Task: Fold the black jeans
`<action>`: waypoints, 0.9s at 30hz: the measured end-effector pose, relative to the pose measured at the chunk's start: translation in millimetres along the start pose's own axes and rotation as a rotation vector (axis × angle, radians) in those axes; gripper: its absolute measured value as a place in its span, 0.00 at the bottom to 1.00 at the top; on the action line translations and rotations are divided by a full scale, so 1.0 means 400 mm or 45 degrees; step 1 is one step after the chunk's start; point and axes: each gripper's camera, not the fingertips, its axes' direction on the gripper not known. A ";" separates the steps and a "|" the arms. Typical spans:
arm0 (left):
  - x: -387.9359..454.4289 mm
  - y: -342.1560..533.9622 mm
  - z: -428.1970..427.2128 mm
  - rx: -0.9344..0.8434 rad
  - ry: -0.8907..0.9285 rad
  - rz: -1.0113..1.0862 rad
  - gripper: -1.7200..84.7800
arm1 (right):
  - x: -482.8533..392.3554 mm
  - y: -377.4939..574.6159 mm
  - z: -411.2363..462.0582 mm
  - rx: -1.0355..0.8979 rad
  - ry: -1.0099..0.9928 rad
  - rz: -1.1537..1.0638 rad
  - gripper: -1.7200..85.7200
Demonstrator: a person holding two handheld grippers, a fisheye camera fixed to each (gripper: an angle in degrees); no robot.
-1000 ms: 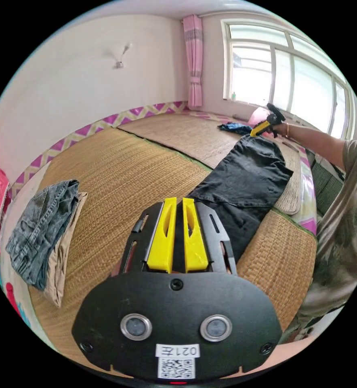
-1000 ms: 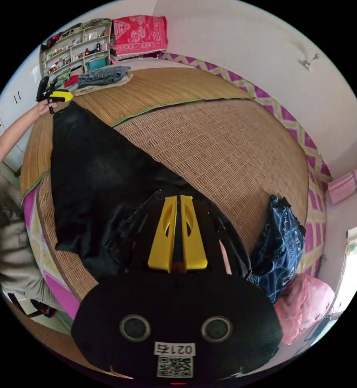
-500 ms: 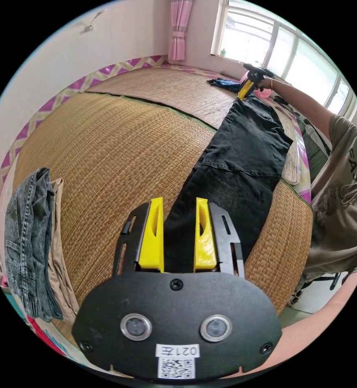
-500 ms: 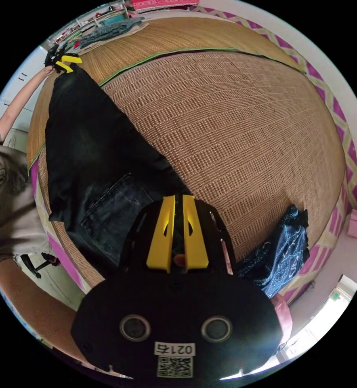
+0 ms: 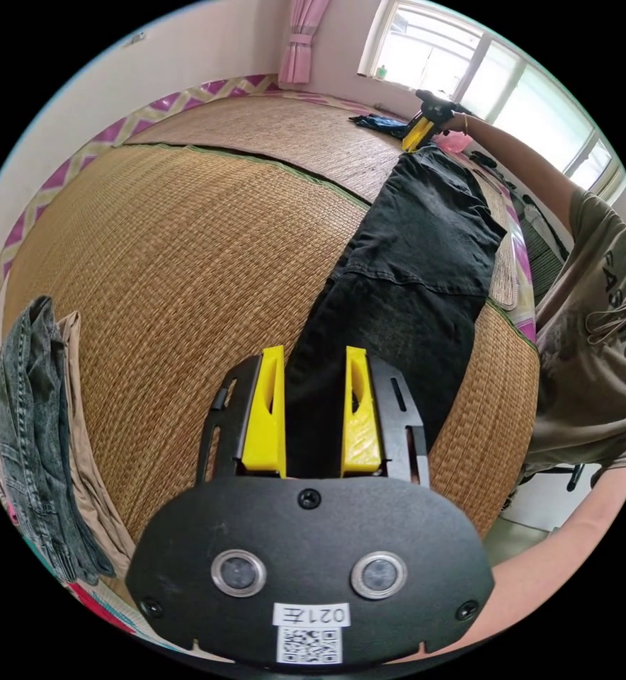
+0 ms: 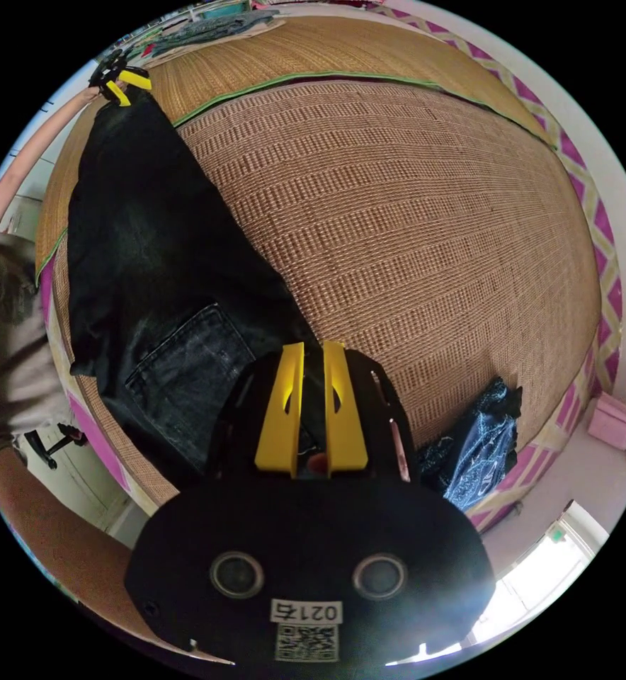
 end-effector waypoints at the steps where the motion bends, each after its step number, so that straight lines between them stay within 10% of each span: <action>1: -0.003 -0.001 -0.005 -0.005 0.000 -0.002 0.16 | 0.002 0.002 -0.004 0.002 0.001 0.002 0.10; 16: -0.024 0.002 -0.039 -0.052 0.080 0.008 0.16 | 0.087 0.032 0.010 -0.137 -0.188 -0.040 0.06; 27: -0.004 0.084 -0.116 0.055 0.030 0.017 0.16 | -0.098 0.423 -0.202 0.345 0.030 -0.067 0.03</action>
